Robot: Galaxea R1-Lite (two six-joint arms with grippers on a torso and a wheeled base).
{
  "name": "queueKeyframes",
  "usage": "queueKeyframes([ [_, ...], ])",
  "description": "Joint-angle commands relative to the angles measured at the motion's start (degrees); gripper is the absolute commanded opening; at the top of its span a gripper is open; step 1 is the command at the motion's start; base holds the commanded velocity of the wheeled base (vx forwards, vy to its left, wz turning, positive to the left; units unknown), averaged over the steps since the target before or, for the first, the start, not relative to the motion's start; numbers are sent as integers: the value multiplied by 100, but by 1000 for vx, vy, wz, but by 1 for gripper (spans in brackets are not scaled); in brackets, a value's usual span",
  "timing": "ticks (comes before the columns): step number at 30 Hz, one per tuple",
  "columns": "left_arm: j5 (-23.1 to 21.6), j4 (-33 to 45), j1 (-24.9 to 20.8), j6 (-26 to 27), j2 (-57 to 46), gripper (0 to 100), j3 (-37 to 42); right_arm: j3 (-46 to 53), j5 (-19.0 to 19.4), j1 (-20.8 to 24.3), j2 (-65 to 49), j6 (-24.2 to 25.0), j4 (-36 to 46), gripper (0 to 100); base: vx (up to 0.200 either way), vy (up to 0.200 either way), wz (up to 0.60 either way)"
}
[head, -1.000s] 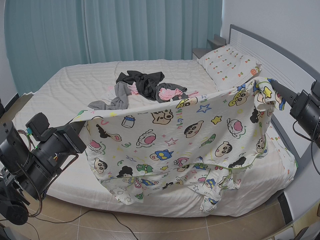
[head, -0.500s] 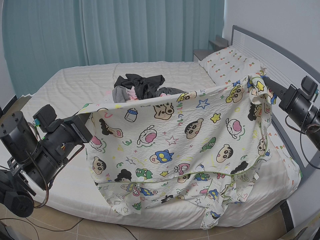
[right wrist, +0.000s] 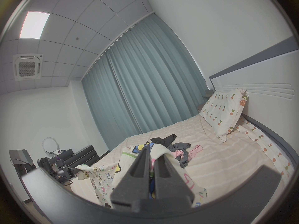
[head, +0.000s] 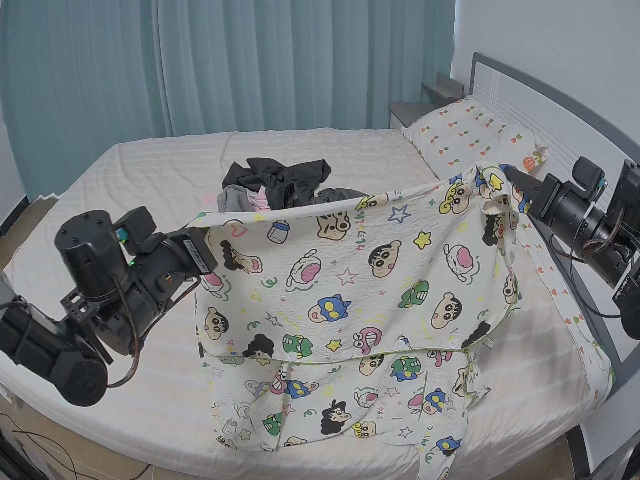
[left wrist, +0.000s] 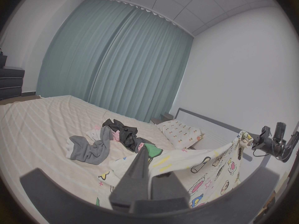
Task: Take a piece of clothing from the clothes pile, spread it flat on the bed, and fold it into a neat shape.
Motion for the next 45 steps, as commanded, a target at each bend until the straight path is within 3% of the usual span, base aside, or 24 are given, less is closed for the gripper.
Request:
queueKeyframes([
  [1, 12, 15, 280, 32, 1238, 0, -695, -231, -5, -108, 722, -8, 0, 0, 0, 0, 0],
  [6, 21, 42, 403, 41, 1818, 0, -1187, -406, -40, -187, 1285, -25, -88, 0, 0, 0, 0],
  [12, 21, 305, 464, 252, 2714, 0, -1961, -740, -111, -266, 2471, -34, -835, 0, 0, 0, 0],
  [20, 153, 798, 640, 260, 3778, 0, -3235, -1655, -225, -327, 3816, -43, -852, 0, 0, 0, 0],
  [21, 179, 965, 684, 260, 4050, 0, -3595, -1901, -225, -345, 4080, -52, -800, 100, 0, 0, 0],
  [22, 179, 1044, 702, 260, 4182, 100, -3780, -2041, -234, -345, 4220, -52, -747, 100, 0, 0, 0],
  [34, 918, 1430, 1009, 260, 5316, 100, -5749, -3360, -752, -591, 5275, 89, -624, 100, 0, 0, 0],
  [42, 962, 1413, 1185, 260, 5290, 100, -5757, -3729, -1016, -802, 5451, 458, -483, 100, 0, 0, 0],
  [45, 962, 1395, 1220, 199, 4903, 100, -5221, -3439, -1113, -916, 5169, 484, -492, 100, 0, 0, 0],
])
